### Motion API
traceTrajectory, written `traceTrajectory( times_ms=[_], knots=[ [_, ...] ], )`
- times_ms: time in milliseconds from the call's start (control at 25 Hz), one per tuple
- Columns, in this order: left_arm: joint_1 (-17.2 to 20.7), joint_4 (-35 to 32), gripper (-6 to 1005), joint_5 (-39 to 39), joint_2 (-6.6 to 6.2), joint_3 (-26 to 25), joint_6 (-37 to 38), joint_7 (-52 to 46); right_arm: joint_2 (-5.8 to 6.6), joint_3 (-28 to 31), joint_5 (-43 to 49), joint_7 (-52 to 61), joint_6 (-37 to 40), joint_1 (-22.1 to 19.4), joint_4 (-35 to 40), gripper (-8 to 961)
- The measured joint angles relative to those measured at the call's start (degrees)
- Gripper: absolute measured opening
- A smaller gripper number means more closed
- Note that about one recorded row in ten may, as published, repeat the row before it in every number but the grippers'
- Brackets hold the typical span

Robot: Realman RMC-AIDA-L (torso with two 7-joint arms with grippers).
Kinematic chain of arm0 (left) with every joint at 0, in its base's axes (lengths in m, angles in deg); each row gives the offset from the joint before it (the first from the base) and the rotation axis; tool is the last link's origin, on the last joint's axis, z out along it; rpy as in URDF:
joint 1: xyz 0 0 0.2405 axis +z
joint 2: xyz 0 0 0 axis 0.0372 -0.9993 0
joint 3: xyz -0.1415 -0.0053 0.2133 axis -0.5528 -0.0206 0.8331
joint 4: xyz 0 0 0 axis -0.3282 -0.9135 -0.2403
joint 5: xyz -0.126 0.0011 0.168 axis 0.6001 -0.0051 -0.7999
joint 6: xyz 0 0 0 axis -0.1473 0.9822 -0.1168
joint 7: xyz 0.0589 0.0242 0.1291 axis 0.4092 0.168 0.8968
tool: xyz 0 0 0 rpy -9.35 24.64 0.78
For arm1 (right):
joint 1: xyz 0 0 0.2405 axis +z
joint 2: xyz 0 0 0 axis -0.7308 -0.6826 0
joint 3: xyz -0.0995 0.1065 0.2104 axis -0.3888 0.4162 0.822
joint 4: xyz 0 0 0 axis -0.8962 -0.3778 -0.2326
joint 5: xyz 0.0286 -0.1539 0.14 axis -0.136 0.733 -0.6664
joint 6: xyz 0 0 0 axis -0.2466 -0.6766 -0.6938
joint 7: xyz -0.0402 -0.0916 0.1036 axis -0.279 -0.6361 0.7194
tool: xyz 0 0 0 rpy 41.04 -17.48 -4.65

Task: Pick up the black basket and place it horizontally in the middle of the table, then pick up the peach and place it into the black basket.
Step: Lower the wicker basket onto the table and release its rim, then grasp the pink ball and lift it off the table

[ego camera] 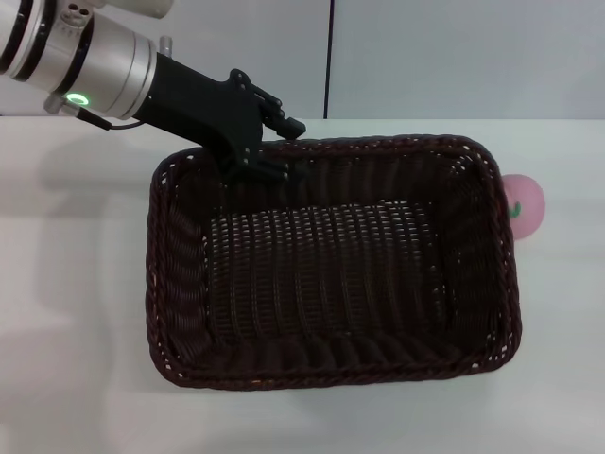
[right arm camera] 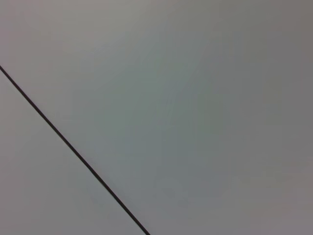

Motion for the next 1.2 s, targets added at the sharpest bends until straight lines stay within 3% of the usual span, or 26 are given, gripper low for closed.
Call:
traceTrajectory(
  times_ms=[80,480,720,800,840,960,1000,1080,1200],
  knots=[
    [0.0,0.0,459,0.0,0.0,0.1,-0.1,0.0,0.0,0.0,0.0,0.0,0.0,0.0,0.0,508],
    [2.0,-0.2,667,4.7,0.19,-0.2,-1.0,1.0,0.0,-0.3,-0.1,-0.3,-0.1,0.4,-0.2,520],
    [8.4,-0.5,810,20.2,0.02,-2.2,-4.6,5.4,0.16,-2.3,0.9,-0.2,1.7,0.3,1.2,528],
    [13.3,1.9,809,32.9,0.2,-3.9,-6.4,7.4,0.24,-4.8,1.3,-0.1,8.2,-0.9,3.9,530],
    [13.3,1.9,808,32.9,0.2,-3.9,-6.4,7.4,0.3,-5.7,1.3,-0.1,10.4,-1.3,5.2,531],
    [17.3,6.3,806,44.8,0.25,-4.0,-7.3,9.5,0.51,-8.5,2.1,2.1,13.6,-2.3,9.1,535],
    [18.9,9.0,806,50.1,0.27,-4.0,-7.1,11.5,1.36,-11.4,5.5,7.7,14.3,-3.1,14.7,536],
    [19.9,11.1,804,53.5,0.29,-3.9,-6.7,13.2,1.81,-12.0,7.4,10.1,14.4,-3.2,17.0,538],
    [21.7,15.6,802,60.4,0.32,-3.7,-5.2,17.2,3.75,-13.1,19.0,20.7,14.5,-2.5,26.6,542]
  ],
)
